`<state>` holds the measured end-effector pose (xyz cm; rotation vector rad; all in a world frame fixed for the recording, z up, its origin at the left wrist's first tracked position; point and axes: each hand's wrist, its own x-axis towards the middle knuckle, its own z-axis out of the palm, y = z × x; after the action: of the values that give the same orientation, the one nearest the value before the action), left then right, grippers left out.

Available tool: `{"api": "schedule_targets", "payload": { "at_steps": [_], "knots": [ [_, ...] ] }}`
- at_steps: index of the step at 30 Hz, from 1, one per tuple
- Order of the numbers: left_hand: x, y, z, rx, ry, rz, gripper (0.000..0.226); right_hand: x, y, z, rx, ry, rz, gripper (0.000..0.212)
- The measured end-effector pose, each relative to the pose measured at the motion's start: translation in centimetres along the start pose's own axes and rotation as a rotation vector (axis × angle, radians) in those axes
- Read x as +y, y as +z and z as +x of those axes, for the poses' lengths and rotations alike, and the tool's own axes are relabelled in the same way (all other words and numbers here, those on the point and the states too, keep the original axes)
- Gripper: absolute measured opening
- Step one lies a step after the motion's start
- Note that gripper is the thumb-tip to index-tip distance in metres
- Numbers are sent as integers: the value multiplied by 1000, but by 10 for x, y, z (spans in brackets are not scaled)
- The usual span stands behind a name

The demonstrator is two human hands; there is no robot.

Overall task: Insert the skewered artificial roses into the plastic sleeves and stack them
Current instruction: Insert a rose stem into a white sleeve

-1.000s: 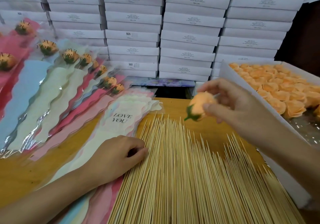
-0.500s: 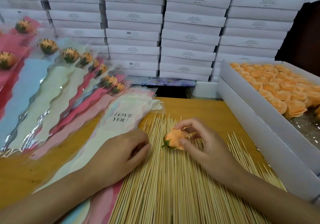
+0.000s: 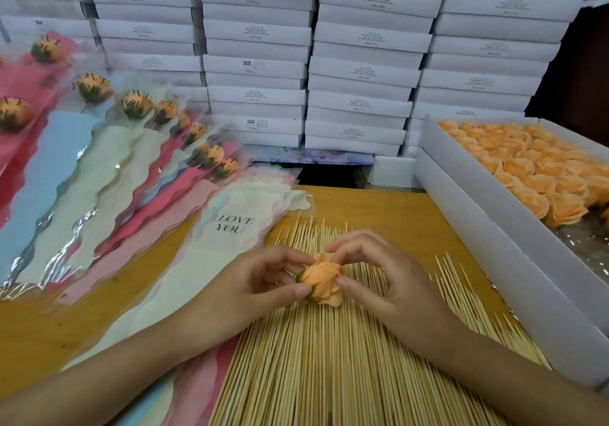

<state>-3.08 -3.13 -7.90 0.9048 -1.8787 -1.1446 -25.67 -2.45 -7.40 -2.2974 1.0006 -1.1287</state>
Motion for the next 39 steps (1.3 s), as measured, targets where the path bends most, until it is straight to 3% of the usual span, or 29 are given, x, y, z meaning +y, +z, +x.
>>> {"api": "schedule_targets", "payload": {
  "at_steps": [6,9,17,24,31,39],
  "knots": [
    [-6,-4,5,115,-44,-191,40,5,1,-3,69,129,-92,36],
    [-8,-8,8,191,-89,-329,45,9,1,-3,99,189,-187,32],
    [-10,-14,10,209,-128,-626,50,9,2,-6,-31,278,-322,25],
    [-8,-12,11,222,-157,-649,39,8,1,-4,-74,297,-368,46],
    [-5,-11,10,227,-165,-634,38,12,-1,-4,-62,343,-255,48],
    [-3,-11,9,223,-169,-629,41,10,-4,0,89,390,-23,58]
  ]
}}
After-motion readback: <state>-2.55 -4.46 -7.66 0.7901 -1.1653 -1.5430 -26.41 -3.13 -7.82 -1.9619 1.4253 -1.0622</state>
